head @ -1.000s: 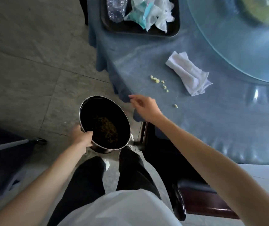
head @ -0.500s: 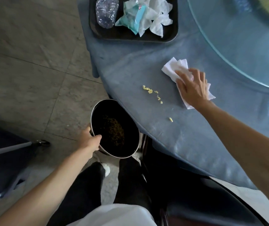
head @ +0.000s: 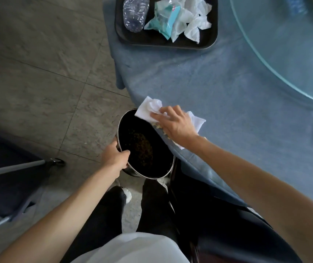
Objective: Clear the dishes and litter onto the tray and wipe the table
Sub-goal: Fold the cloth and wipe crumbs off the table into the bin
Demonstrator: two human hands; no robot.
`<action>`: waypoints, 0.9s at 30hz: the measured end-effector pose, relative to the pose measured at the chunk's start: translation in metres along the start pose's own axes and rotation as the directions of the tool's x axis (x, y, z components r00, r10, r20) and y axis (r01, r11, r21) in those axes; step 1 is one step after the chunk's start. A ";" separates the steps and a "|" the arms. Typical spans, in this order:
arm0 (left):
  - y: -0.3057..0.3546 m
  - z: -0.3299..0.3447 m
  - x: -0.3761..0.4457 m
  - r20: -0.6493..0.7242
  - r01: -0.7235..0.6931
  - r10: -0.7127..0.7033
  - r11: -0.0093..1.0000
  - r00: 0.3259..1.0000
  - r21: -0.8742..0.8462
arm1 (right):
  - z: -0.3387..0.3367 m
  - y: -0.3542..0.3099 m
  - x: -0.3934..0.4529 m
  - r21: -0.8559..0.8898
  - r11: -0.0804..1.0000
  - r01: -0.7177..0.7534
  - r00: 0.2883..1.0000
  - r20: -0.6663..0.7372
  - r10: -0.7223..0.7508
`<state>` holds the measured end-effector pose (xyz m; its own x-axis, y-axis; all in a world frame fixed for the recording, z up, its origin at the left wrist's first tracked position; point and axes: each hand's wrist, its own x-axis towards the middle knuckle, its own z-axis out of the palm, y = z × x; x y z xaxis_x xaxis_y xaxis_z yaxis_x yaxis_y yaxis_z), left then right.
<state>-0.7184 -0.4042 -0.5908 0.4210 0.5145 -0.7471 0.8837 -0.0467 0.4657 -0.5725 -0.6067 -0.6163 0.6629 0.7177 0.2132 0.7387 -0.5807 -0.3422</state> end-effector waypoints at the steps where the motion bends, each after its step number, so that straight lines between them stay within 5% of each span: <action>1: 0.001 0.000 -0.002 0.000 -0.011 0.011 1.000 1.000 0.005 | 0.003 -0.012 0.000 0.021 0.999 0.035 0.999 0.024 -0.035; 5: 0.005 -0.003 -0.008 0.008 -0.052 0.052 0.997 0.999 0.056 | -0.019 -0.019 -0.005 0.098 0.993 -0.058 0.993 -0.102 0.068; 9: 0.005 -0.001 -0.009 0.041 -0.059 0.056 0.996 0.998 0.071 | -0.076 0.039 -0.035 0.005 0.904 -0.427 0.856 -0.320 0.406; 12: 0.003 0.005 -0.009 0.060 -0.066 0.061 0.994 0.996 0.086 | -0.095 0.075 -0.075 -0.080 0.753 -0.654 0.734 -0.308 0.605; 17: -0.006 0.014 -0.010 0.064 -0.038 0.032 0.995 0.997 0.090 | -0.065 0.058 -0.116 -0.165 0.689 -0.706 0.707 -0.214 0.674; 20: -0.016 0.017 -0.014 0.068 -0.026 0.021 0.997 0.997 0.072 | -0.038 0.009 -0.103 -0.156 0.782 -0.603 0.794 -0.211 0.570; 24: -0.021 0.019 -0.020 0.082 -0.020 0.019 1.000 0.996 0.017 | 0.002 -0.070 -0.079 -0.074 0.957 -0.281 0.959 -0.054 0.277; 27: -0.024 0.017 -0.023 0.053 -0.020 0.021 1.000 0.998 -0.012 | 0.011 -0.102 -0.061 -0.005 0.991 -0.132 0.991 0.018 0.132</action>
<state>-0.7457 -0.4298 -0.5928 0.4496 0.4670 -0.7614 0.8724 -0.0465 0.4866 -0.6894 -0.5870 -0.6050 0.7524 0.6415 0.1495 0.6452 -0.6721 -0.3632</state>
